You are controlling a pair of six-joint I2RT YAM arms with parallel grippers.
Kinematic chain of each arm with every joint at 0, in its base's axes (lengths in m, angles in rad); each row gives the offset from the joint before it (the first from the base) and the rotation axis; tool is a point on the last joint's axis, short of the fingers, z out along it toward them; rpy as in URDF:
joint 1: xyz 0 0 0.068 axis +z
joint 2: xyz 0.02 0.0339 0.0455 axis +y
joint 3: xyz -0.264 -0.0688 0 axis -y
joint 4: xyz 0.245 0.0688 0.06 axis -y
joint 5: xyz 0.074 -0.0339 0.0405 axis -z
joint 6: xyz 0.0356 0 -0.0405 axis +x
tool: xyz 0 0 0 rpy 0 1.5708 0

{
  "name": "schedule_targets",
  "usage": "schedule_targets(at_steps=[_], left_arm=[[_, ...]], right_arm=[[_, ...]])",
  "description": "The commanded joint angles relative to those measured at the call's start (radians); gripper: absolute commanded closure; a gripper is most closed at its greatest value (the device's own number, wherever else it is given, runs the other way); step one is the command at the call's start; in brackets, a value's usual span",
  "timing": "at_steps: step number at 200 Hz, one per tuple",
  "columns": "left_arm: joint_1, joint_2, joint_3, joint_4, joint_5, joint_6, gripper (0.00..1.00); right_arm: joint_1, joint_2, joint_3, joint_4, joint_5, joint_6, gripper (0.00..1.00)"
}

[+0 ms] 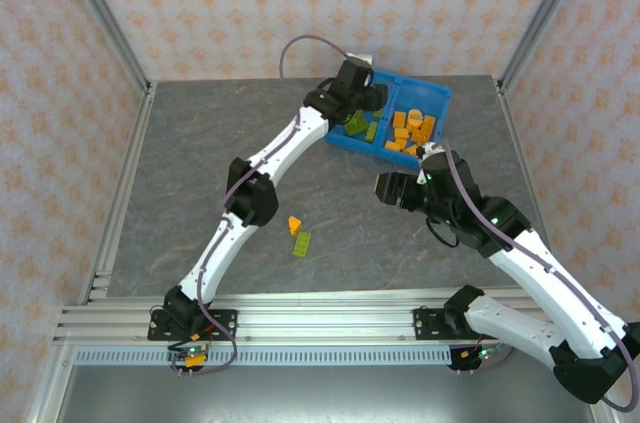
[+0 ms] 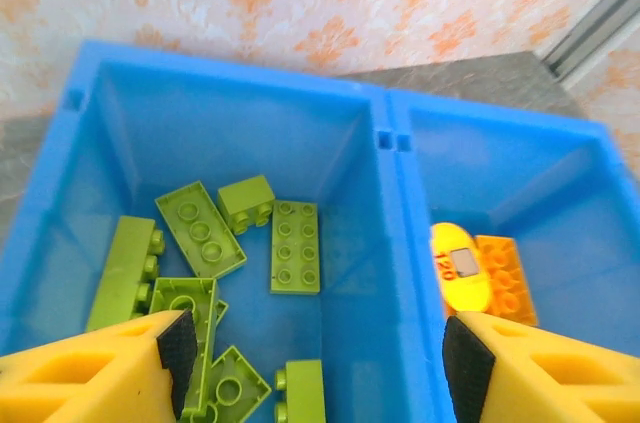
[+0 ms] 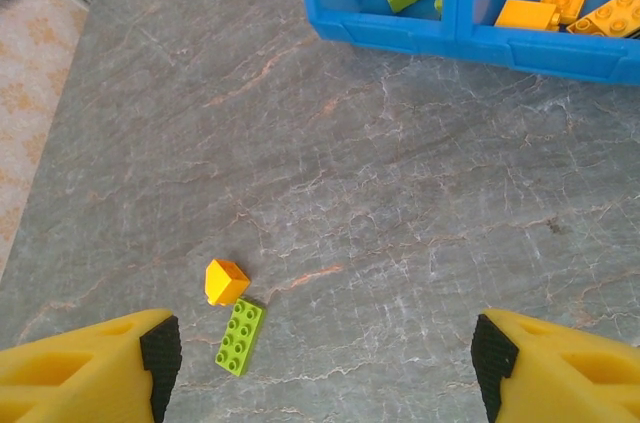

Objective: Sort the legos into containers by color

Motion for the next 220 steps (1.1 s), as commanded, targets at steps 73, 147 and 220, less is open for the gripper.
schedule_targets(at_steps=[73,147,220], left_arm=[[-0.059,-1.33,-1.289,0.247,-0.004,0.251,0.26],[-0.063,-1.9,-1.572,-0.422,0.078,0.629,0.0],[-0.063,-2.184,-1.865,-0.363,0.391,0.895,0.0]], right_arm=[[0.011,0.247,0.02,0.136,-0.224,-0.021,0.23],[0.204,0.654,0.193,0.17,-0.257,-0.127,0.23],[0.316,1.018,0.365,0.157,-0.127,-0.384,0.2]])
